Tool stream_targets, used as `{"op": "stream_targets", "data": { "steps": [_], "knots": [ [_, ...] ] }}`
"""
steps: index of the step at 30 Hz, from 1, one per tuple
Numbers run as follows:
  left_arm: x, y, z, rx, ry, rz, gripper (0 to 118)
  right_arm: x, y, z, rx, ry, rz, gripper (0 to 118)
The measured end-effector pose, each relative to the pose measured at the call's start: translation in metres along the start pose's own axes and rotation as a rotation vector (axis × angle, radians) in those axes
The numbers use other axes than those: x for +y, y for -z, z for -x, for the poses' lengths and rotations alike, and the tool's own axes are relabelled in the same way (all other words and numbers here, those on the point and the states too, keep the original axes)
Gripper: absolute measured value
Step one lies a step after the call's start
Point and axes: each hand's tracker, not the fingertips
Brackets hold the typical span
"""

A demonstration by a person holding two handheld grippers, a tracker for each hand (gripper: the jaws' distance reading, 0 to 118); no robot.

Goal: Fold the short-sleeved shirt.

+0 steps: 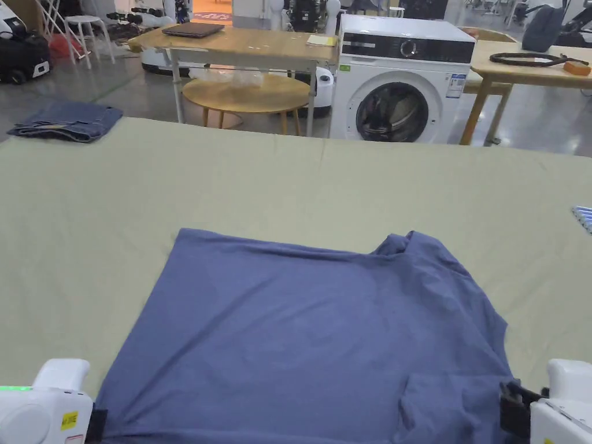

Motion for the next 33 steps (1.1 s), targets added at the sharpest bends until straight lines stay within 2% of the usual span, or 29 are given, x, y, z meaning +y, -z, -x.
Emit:
{"op": "stream_targets", "data": {
  "steps": [1,2,6,8,9,10,11,12,13,14,16,23,28,33],
  "knots": [
    [0.002,0.001,0.003,-0.003,0.001,-0.004,0,-0.005,0.003,-0.007,-0.016,-0.020,0.053,64],
    [0.002,0.002,0.004,-0.006,-0.001,-0.006,0,-0.010,0.006,-0.012,-0.025,-0.030,0.076,65],
    [0.000,0.001,0.002,-0.011,-0.002,-0.011,0,-0.041,0.029,-0.030,-0.010,-0.015,0.189,65],
    [-0.001,0.002,0.002,-0.009,-0.002,-0.014,0,-0.054,0.045,-0.032,0.037,0.020,0.270,62],
    [-0.002,0.001,0.001,-0.008,-0.002,-0.015,0,-0.059,0.050,-0.032,0.059,0.024,0.294,55],
    [-0.002,0.000,0.001,-0.009,-0.003,-0.016,0,-0.063,0.050,-0.029,0.034,0.013,0.256,51],
    [-0.003,0.000,0.002,-0.011,-0.003,-0.017,0,-0.063,0.045,-0.027,0.025,0.000,0.212,38],
    [-0.003,-0.001,0.002,-0.013,-0.005,-0.020,0,-0.057,0.038,-0.022,0.026,-0.017,0.222,16],
    [-0.003,-0.005,0.002,-0.021,-0.011,-0.025,0,-0.051,0.033,-0.021,0.057,-0.011,0.219,4],
    [-0.002,-0.006,0.002,-0.027,-0.014,-0.027,0,-0.049,0.032,-0.021,0.118,0.016,0.220,4],
    [-0.001,-0.011,0.005,-0.053,-0.044,-0.049,0,-0.044,0.026,-0.022,0.092,0.001,0.226,3],
    [0.032,-0.040,0.005,-0.105,-0.038,-0.163,0,0.002,-0.001,-0.024,0.120,0.023,0.100,3],
    [0.090,-0.042,0.012,-0.105,-0.028,-0.222,0,0.053,0.012,-0.028,0.118,0.037,0.051,3],
    [0.153,-0.021,0.010,-0.104,-0.036,-0.241,0,0.100,0.056,-0.033,0.122,0.095,0.059,3]
  ]
}}
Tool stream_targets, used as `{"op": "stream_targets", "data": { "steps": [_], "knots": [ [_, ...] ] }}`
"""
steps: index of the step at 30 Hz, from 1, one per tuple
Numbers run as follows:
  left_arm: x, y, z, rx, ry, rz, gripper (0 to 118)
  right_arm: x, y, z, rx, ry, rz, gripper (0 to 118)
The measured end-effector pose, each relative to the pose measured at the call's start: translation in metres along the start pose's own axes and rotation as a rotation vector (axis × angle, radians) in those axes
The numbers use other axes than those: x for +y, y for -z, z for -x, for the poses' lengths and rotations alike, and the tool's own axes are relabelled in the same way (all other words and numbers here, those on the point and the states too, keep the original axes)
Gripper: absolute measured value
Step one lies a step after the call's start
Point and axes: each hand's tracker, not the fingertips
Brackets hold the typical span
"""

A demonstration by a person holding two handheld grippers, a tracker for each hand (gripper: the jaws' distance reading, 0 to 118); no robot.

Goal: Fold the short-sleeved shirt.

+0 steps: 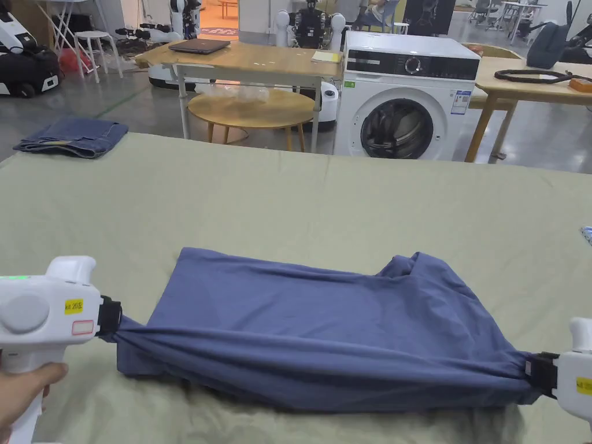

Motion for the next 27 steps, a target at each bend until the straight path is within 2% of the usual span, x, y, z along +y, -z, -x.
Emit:
{"op": "stream_targets", "data": {
  "steps": [8,11,18,19,21,22,24,25,27],
  "knots": [
    [0.057,0.087,-0.003,0.029,-0.010,0.061,0,0.059,0.091,0.007,-0.015,0.027,0.077,4],
    [0.063,0.113,-0.006,0.057,0.002,0.095,0,0.063,0.112,0.013,-0.032,0.008,0.109,4],
    [0.063,0.156,-0.005,0.064,0.004,0.148,0,0.059,0.151,0.006,-0.054,0.016,0.153,8],
    [0.063,0.158,-0.004,0.062,0.004,0.153,7,0.057,0.149,0.007,-0.060,0.009,0.147,12],
    [0.057,0.137,-0.008,0.064,0.002,0.134,11,0.057,0.141,0.009,-0.079,0.005,0.104,14],
    [0.057,0.133,-0.009,0.066,0.006,0.113,16,0.057,0.135,0.011,-0.092,-0.001,0.057,21],
    [0.057,0.124,-0.012,0.057,0.001,0.077,27,0.059,0.124,0.017,-0.074,-0.012,-0.021,56],
    [0.056,0.118,-0.015,0.050,-0.001,0.040,36,0.059,0.117,0.020,-0.070,-0.017,-0.061,71],
    [0.055,0.106,-0.023,0.025,0.017,-0.016,36,0.058,0.107,0.028,-0.050,-0.034,-0.136,71]
  ]
}}
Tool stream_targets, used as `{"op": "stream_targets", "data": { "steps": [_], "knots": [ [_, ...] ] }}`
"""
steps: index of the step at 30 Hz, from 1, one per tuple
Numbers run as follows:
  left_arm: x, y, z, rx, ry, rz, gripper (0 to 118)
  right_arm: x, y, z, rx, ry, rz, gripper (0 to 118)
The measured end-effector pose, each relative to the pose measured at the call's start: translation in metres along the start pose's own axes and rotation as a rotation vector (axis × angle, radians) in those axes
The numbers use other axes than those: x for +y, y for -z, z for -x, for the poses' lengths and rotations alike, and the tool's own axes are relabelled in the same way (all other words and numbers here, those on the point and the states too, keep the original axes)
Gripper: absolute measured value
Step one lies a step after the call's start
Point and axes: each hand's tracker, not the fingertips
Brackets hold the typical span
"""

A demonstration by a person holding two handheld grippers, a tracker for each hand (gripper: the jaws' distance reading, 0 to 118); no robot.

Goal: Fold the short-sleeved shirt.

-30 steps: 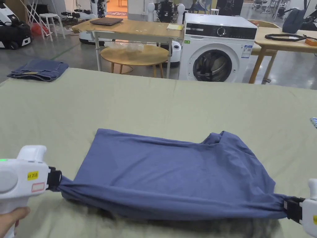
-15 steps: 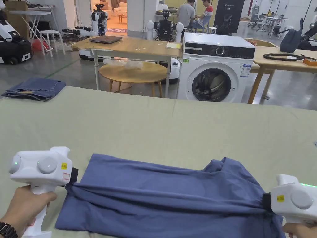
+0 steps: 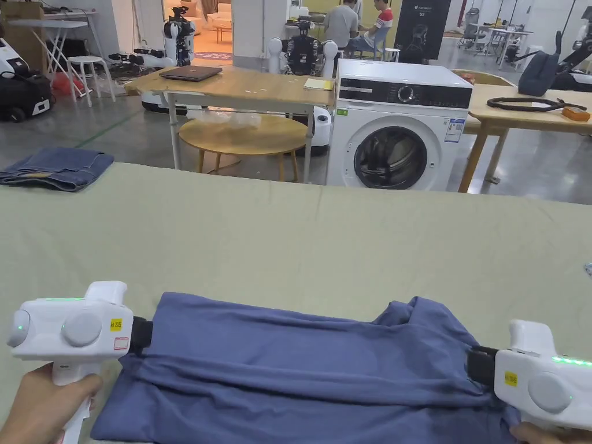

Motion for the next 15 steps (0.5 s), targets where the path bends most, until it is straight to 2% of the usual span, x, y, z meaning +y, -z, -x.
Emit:
{"op": "stream_targets", "data": {
  "steps": [5,6,8,9,10,11,15],
  "knots": [
    [-0.014,-0.043,-0.031,-0.013,0.035,-0.200,36,-0.004,-0.037,0.030,0.002,-0.009,-0.196,70],
    [-0.019,-0.054,-0.039,-0.016,0.030,-0.245,36,-0.007,-0.046,0.036,0.005,-0.012,-0.239,62],
    [-0.030,-0.070,-0.049,-0.025,0.041,-0.310,31,-0.011,-0.073,0.055,-0.008,-0.024,-0.301,17],
    [-0.037,-0.070,-0.048,-0.017,0.049,-0.336,22,-0.014,-0.082,0.061,-0.007,-0.018,-0.330,4],
    [-0.044,-0.077,-0.051,-0.017,0.056,-0.361,4,-0.018,-0.091,0.065,0.004,-0.012,-0.358,2],
    [-0.049,-0.083,-0.055,-0.014,0.057,-0.382,0,-0.021,-0.098,0.069,0.015,-0.003,-0.373,0],
    [-0.074,-0.121,-0.073,-0.020,0.040,-0.454,0,-0.032,-0.116,0.079,0.027,0.020,-0.405,0]
  ]
}}
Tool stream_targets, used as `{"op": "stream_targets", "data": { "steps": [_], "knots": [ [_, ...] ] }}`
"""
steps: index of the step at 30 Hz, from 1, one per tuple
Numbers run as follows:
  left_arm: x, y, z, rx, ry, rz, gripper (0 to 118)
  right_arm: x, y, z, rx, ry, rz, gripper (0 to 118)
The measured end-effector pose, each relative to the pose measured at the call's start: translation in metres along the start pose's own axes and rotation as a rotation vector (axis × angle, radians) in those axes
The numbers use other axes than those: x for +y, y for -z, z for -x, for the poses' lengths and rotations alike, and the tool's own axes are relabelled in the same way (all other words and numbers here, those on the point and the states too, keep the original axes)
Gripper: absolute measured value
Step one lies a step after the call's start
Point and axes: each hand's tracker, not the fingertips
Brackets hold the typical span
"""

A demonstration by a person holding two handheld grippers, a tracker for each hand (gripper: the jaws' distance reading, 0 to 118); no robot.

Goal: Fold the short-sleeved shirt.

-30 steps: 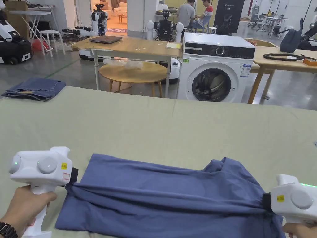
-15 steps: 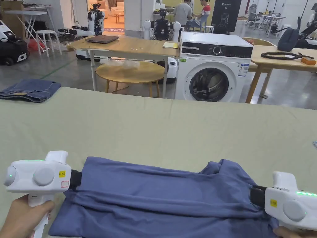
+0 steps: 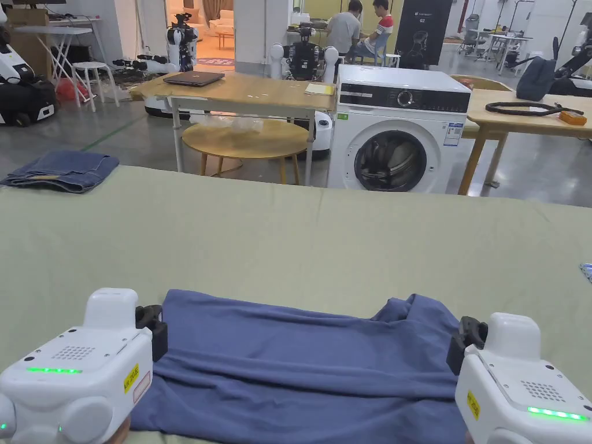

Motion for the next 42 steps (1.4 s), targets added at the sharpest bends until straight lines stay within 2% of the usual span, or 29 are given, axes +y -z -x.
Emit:
{"op": "stream_targets", "data": {
  "steps": [5,10,16,21,25,26,29,30,32,33,40,41,42],
  "knots": [
    [-0.007,-0.019,0.008,0.015,0.007,0.026,0,-0.005,-0.023,0.008,0.007,-0.010,-0.026,0],
    [-0.020,-0.010,0.041,0.026,-0.027,0.243,0,-0.014,-0.037,0.007,0.006,-0.009,-0.008,0],
    [-0.031,0.039,0.087,0.006,-0.121,0.525,0,-0.027,-0.036,-0.001,-0.001,-0.014,0.050,0],
    [-0.045,0.084,0.102,-0.006,-0.169,0.688,37,-0.036,-0.031,-0.010,-0.032,-0.017,0.085,0],
    [-0.073,0.110,0.099,0.042,-0.112,0.821,46,-0.037,-0.032,-0.015,-0.048,-0.021,0.107,0],
    [-0.066,0.087,0.077,0.071,-0.071,0.769,46,-0.037,-0.033,-0.017,-0.052,-0.021,0.113,0],
    [-0.068,0.082,0.058,0.116,0.051,0.751,42,-0.039,-0.031,-0.024,-0.060,-0.019,0.129,0],
    [-0.070,0.087,0.068,0.119,0.061,0.748,35,-0.040,-0.030,-0.026,-0.064,-0.018,0.136,0],
    [-0.069,0.087,0.069,0.111,0.038,0.743,4,-0.040,-0.026,-0.033,-0.062,-0.008,0.158,0],
    [-0.067,0.086,0.068,0.119,0.038,0.732,0,-0.041,-0.023,-0.037,-0.064,-0.007,0.169,0],
    [-0.060,0.061,0.070,0.075,-0.002,0.647,0,-0.034,0.013,-0.089,-0.078,0.001,0.330,0],
    [-0.058,0.057,0.071,0.071,-0.004,0.629,0,-0.035,0.026,-0.101,-0.077,-0.017,0.375,1],
    [-0.054,0.051,0.070,0.071,-0.005,0.629,0,-0.035,0.034,-0.108,-0.079,-0.026,0.401,8]
  ]
}}
